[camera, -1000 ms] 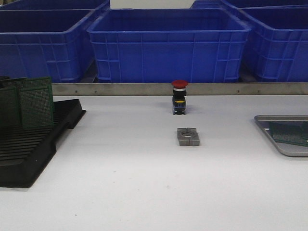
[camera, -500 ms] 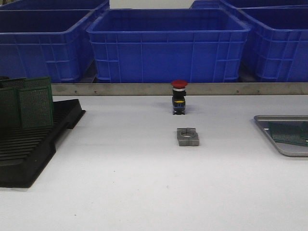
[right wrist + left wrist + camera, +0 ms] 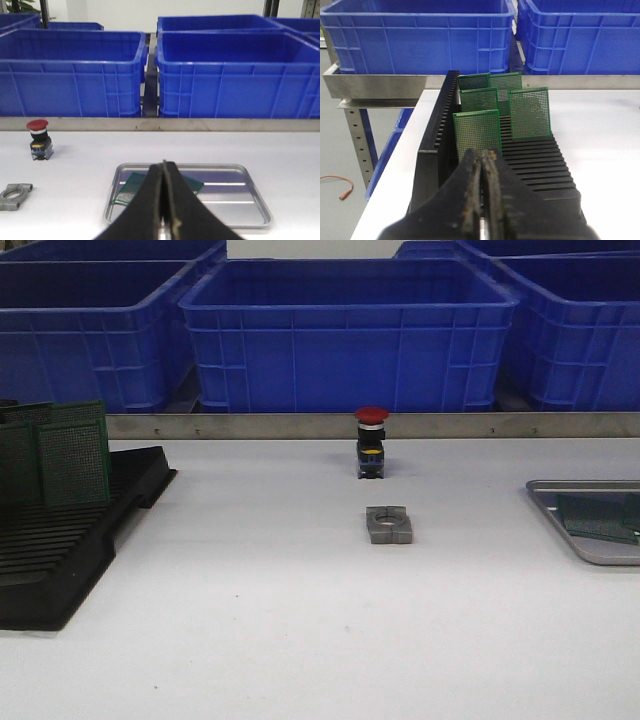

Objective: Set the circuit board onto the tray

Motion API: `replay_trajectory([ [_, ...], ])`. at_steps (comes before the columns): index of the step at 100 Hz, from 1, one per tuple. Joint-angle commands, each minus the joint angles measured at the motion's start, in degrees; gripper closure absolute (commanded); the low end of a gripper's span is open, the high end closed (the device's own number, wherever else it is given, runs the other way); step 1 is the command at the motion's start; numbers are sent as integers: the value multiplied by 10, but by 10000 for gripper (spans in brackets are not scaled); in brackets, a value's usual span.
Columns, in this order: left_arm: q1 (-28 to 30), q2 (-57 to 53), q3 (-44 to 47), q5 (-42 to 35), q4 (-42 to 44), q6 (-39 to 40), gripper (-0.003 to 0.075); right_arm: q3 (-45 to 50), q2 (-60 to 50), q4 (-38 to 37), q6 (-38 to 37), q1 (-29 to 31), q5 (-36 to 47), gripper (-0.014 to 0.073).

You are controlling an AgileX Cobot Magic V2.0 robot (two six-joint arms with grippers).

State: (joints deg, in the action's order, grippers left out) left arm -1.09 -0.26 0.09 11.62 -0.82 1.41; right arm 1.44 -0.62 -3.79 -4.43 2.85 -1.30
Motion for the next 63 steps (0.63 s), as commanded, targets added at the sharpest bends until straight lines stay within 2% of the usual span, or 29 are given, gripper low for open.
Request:
replay_trajectory([
  [1, 1, -19, 27, -46, -5, -1, 741, -5, -16, -7, -5, 3, 44, 706],
  [63, 1, -19, 27, -46, -5, -1, 741, -5, -16, -10, -5, 3, 34, 706],
])
